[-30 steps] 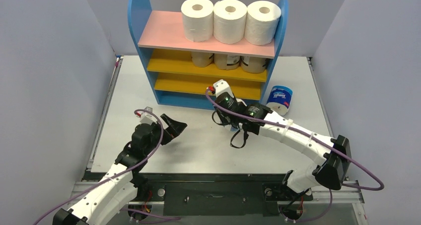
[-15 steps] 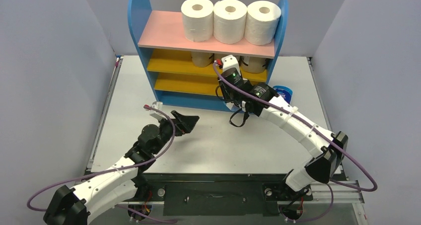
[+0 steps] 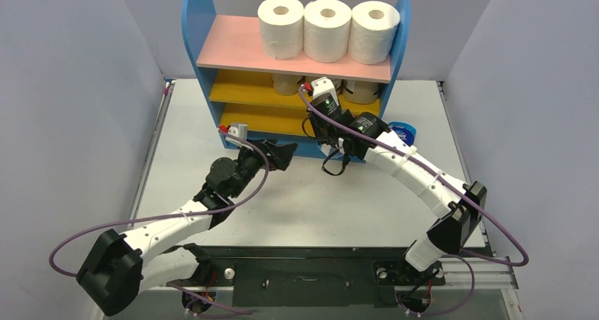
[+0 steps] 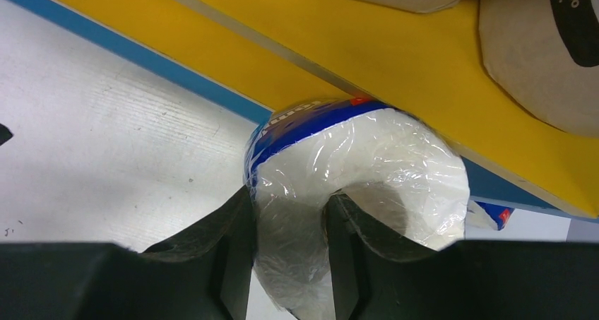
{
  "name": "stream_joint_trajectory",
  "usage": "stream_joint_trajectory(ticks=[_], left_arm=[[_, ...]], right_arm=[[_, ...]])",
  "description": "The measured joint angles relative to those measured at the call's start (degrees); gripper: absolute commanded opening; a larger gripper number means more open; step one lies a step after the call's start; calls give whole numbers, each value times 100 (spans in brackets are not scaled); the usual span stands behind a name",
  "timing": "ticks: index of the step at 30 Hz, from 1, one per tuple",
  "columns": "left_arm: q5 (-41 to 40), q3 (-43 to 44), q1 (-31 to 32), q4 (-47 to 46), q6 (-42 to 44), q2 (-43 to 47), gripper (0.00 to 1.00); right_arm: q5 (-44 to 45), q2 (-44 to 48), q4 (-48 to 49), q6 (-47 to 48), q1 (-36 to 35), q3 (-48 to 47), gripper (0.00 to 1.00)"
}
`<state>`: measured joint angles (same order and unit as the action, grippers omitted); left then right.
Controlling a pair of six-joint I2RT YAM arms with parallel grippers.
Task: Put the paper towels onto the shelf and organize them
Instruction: Place the paper towel on the shelf.
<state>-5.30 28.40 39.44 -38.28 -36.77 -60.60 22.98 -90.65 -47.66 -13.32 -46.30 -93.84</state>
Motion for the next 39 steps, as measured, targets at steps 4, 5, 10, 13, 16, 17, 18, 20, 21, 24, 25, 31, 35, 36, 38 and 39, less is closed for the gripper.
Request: stream_joint_trajectory(ticks=[4,5,10,13,16,17,18,20,21,24,25,31,35,36,38,39], left_arm=[[181,46,0,-470,254,-411,96],[247,46,0,-621,291,-514,96],[570,46,0,-1132,455,-872,96],[697,46,0,-1231,553,-925,96],[758,46,4,-1364,610,-968,96],[772,46,11,-1416,619,-992,96],[782,46,17,-1464,621,-1019,96],[809,46,35,-1515,638,-1058,96],[817,46,48,-1530,660,-1071,96],[831,46,114,-1598,748,-1113,96],[837,48,133,-1617,761,-1130,96],[879,74,236,-1781,916,-1362,96],[901,101,282,-1847,1060,-1523,96],[905,101,299,-1897,1113,-1580,96],[909,103,332,-1996,1213,-1694,96],[914,109,358,-2085,1285,-1777,96]], right_arm=[[-79,-33,-26,-44,37,-59,25],[-94,-55,-28,-57,46,-76,25],[-116,-116,-39,-101,59,-94,25],[-133,-94,20,-131,68,-26,25],[-170,-83,70,-184,98,103,25],[-184,-85,79,-195,122,140,25],[-184,-85,98,-214,146,175,25],[-179,-85,127,-229,192,199,25],[-179,-85,146,-232,203,199,25],[-170,-85,190,-232,229,199,25],[-164,-85,192,-232,240,199,25],[-155,-131,160,-227,278,109,25],[-153,-199,37,-227,271,-20,25],[-155,-212,-13,-227,269,-57,25],[-153,-229,-79,-229,269,-101,25],[-155,-243,-114,-229,269,-131,25]])
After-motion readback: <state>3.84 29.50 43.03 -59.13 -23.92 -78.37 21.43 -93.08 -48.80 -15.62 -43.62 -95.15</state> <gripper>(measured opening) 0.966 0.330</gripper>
